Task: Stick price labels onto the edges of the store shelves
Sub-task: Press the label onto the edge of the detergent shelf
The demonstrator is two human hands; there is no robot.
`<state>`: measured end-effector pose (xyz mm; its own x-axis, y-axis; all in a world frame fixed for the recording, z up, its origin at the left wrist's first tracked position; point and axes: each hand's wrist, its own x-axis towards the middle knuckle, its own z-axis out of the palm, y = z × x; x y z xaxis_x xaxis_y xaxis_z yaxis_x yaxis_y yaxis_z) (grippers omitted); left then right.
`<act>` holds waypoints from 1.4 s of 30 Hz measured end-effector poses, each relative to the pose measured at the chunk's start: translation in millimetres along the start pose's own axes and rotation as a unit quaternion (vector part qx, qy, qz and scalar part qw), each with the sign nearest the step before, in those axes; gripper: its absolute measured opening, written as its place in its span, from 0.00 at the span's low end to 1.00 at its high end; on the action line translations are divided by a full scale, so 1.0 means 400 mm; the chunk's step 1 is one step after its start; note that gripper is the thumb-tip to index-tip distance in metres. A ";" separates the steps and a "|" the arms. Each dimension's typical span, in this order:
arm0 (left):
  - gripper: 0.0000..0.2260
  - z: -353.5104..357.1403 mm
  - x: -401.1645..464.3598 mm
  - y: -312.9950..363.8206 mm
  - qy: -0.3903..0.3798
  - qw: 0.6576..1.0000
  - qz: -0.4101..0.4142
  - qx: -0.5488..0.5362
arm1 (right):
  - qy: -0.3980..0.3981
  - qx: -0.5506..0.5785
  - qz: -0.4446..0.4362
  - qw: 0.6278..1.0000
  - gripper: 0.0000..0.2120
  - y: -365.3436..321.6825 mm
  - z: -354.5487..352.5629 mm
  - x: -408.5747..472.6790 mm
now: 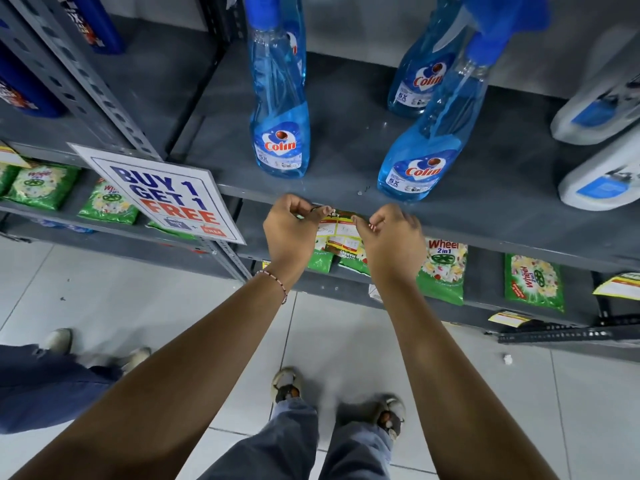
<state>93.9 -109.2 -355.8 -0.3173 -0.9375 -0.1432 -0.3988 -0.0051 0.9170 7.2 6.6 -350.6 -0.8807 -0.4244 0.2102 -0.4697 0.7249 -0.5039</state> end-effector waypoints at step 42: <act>0.06 -0.352 -0.067 0.732 -0.012 0.939 0.285 -0.189 | 0.225 0.271 -0.226 0.908 0.03 -0.413 -0.612 0.177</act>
<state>106.8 -134.6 -31.2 -0.4077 -0.8170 0.4079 0.1751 0.3685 0.9130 7.5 -10.4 -47.3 -0.5985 -0.2596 0.7579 -0.7977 0.1060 -0.5936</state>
